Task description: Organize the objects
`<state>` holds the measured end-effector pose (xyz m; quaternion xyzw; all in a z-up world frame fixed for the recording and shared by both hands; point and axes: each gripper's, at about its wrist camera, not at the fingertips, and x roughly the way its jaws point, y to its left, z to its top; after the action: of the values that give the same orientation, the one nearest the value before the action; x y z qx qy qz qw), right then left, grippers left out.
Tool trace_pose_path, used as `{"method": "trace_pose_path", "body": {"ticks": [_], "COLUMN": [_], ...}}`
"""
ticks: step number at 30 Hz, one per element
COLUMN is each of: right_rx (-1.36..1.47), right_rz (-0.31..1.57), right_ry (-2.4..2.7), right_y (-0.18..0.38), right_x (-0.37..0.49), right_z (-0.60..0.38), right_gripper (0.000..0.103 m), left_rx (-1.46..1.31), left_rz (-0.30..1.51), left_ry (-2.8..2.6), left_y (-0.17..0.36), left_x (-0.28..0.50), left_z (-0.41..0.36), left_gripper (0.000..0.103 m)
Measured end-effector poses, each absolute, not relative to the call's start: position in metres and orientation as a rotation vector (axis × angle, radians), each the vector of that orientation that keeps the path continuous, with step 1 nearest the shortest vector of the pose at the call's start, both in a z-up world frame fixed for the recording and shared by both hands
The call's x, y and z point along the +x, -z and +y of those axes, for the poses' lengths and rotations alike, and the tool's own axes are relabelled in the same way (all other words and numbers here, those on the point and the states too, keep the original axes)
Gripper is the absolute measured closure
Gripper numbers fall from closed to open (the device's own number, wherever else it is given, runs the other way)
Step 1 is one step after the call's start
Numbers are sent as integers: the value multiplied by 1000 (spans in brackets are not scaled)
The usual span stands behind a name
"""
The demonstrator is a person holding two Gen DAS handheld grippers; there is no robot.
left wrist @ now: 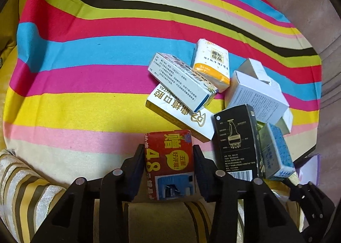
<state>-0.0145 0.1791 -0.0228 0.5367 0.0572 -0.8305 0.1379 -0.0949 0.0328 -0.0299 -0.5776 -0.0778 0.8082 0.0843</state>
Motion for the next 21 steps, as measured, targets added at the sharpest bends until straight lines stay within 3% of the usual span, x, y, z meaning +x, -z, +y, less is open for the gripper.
{"method": "trace_pose_path", "body": {"ticks": [7,21], "right_rx": [1522,1447], "right_rz": [82,23], "right_ry": [2358,2337], "right_y": [20,5], "right_x": [-7,10], "right_z": [186,198], "right_gripper": [70,70], "left_rx": [-1634,-1532], "left_rz": [-296,-385], "left_ry": [-2436,-2427], "left_y": [14,-6], "left_x": [-80,-55], "left_z": [25,16], "left_gripper": [59,59]}}
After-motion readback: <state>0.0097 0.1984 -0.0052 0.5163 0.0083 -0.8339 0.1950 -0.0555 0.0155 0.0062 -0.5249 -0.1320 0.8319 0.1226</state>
